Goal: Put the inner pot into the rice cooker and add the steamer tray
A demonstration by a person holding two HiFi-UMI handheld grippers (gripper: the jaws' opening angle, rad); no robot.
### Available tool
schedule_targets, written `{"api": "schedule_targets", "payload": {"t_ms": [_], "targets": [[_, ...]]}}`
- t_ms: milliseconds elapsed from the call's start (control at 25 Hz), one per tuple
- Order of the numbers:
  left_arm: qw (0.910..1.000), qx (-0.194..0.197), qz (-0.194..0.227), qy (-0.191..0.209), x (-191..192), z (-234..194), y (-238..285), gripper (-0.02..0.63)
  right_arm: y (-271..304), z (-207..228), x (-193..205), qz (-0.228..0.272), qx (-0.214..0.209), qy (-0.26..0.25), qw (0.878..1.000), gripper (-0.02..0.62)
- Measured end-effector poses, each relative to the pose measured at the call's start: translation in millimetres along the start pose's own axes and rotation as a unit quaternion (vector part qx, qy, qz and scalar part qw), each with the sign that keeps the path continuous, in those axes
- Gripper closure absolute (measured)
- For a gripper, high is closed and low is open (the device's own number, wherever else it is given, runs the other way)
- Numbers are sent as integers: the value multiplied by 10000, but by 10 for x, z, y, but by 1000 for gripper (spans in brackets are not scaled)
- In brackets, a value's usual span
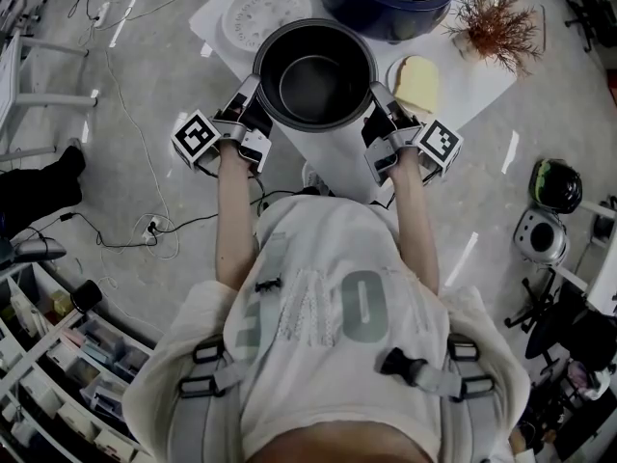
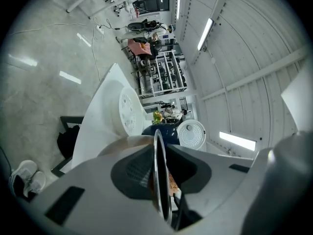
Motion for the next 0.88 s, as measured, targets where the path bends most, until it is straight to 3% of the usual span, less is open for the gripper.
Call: {"api": "schedule_targets", "payload": {"t_ms": [280,880], "targets": [[9998,-175,-22,63,14,-54,-7,558,-13,12,15,20,82,38,10000,577],[9999,-100,-51,31,20,-64,12,572,-2,25,8,43,103,-48,9999,583]]}}
Point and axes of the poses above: the fingertips, and each gripper's own axes: y forward along the fingers, z to its right, x out of its underside, the point moved 1 cm from there along -y, backward along the fingers, and after that the axes turned 12 degrees about -x, right-handed, at the moved point
